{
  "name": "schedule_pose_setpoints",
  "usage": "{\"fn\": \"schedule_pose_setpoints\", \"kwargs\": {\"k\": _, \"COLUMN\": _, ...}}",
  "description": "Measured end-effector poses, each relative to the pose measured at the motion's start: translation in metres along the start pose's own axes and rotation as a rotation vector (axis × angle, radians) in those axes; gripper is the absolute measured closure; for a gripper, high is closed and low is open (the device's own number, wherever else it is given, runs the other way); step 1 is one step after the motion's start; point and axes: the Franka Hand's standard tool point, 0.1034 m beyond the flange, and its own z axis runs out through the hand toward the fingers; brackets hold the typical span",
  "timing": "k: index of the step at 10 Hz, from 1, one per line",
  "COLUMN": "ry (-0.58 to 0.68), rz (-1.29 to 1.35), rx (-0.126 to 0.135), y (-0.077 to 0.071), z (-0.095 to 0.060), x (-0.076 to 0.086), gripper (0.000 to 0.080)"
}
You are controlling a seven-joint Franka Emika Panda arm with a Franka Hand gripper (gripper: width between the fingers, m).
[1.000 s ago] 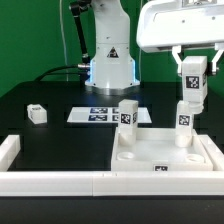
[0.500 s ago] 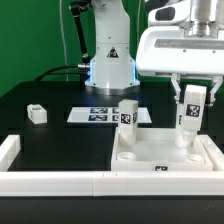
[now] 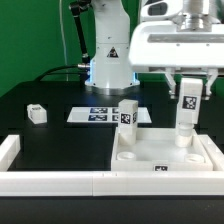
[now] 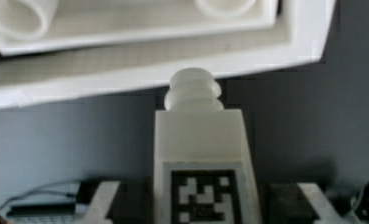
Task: Assemble square table
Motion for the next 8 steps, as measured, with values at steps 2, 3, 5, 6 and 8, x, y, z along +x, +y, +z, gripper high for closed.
{"fn": "schedule_pose_setpoints", "kwargs": {"k": 2, "ry": -0.002, "rz": 0.026, "rx": 0.017, "y": 0.002, "z": 0.018, "x": -0.013, "gripper": 0.0512}}
{"fn": "schedule_pose_setpoints", "kwargs": {"k": 3, "ry": -0.002, "rz": 0.023, "rx": 0.021, "y": -0.002, "z": 0.019, "x": -0.011, "gripper": 0.0512}}
{"fn": "schedule_pose_setpoints", "kwargs": {"k": 5, "ry": -0.017, "rz": 0.008, "rx": 0.012, "y": -0.006, "z": 0.027, "x": -0.021, "gripper": 0.0512}}
{"fn": "schedule_pose_setpoints", "kwargs": {"k": 6, "ry": -0.029, "rz": -0.026, "rx": 0.017, "y": -0.009, "z": 0.025, "x": -0.025, "gripper": 0.0512}}
{"fn": "schedule_pose_setpoints", "kwargs": {"k": 8, "ry": -0.055, "rz": -0.081, "rx": 0.019, "y": -0.011, "z": 0.023, "x": -0.037, "gripper": 0.0512}}
